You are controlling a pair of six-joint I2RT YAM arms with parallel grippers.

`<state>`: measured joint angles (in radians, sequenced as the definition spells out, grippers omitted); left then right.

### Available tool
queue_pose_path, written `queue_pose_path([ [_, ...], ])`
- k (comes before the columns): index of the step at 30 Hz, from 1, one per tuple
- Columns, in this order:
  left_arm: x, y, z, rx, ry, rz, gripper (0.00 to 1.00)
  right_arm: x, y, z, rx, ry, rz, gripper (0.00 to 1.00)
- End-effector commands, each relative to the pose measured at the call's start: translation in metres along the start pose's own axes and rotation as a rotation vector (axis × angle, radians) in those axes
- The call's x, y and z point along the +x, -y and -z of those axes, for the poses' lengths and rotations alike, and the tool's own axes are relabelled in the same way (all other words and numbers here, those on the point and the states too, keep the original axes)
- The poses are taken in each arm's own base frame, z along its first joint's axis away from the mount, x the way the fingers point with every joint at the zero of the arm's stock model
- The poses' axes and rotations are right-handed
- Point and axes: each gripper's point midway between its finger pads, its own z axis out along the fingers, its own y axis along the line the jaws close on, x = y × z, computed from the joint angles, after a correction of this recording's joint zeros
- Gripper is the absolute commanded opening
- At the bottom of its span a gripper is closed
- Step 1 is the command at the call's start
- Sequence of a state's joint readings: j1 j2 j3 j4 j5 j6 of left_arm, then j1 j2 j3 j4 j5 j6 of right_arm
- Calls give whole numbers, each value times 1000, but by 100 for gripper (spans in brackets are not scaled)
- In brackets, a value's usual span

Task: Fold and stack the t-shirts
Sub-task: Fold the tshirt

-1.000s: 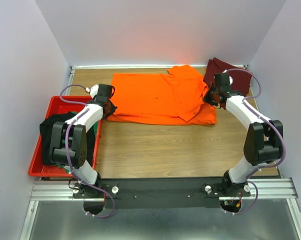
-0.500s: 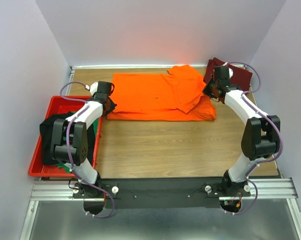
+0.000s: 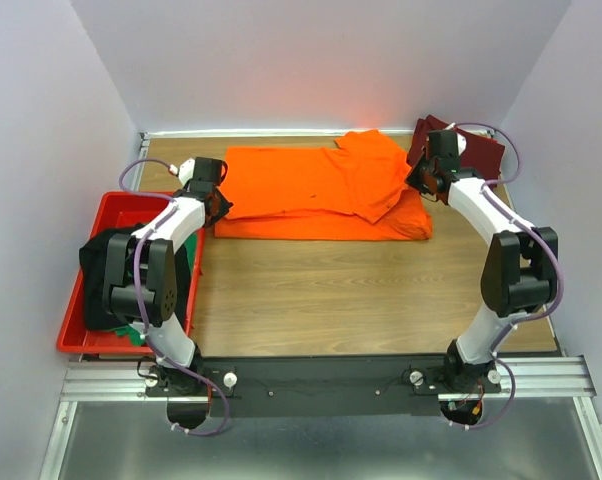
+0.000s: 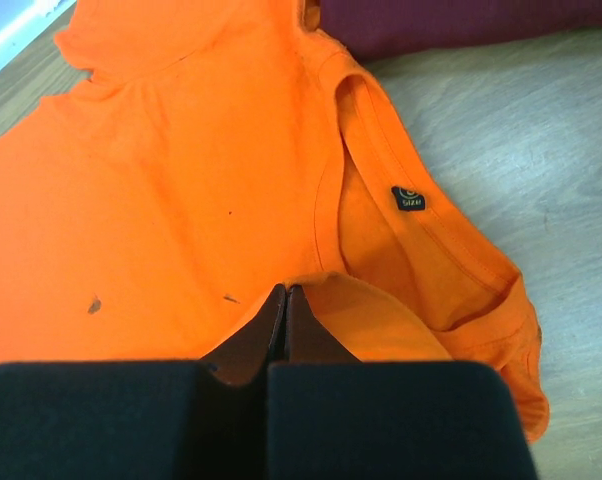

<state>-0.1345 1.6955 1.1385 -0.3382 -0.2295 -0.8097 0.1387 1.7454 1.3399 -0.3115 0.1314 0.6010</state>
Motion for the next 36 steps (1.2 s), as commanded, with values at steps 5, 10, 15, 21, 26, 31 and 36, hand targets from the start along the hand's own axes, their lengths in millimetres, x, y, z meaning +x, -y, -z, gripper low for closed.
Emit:
queue_pose_path([
  [5,-10,4,-10,0,4,-3,0,-20,-2,-9,5,52,-10,0],
  [10,-12,7,-15,-2,3,-5,0,-23,-1,-11,6,54,-15,1],
  [15,-14,9,-17,0,3,-6,0,-24,0,-14,3,52,-19,0],
  [21,-13,8,-19,-9,4,-7,0,-24,-4,-20,-13,43,-18,0],
  [26,-14,7,-20,-15,6,-7,0,-26,-9,-24,-31,34,-15,0],
  [31,-13,6,-23,-20,3,-11,0,-21,-10,-31,-34,20,-8,0],
  [36,-13,7,-26,-20,1,-12,0,-16,-7,-35,-27,6,-6,0],
])
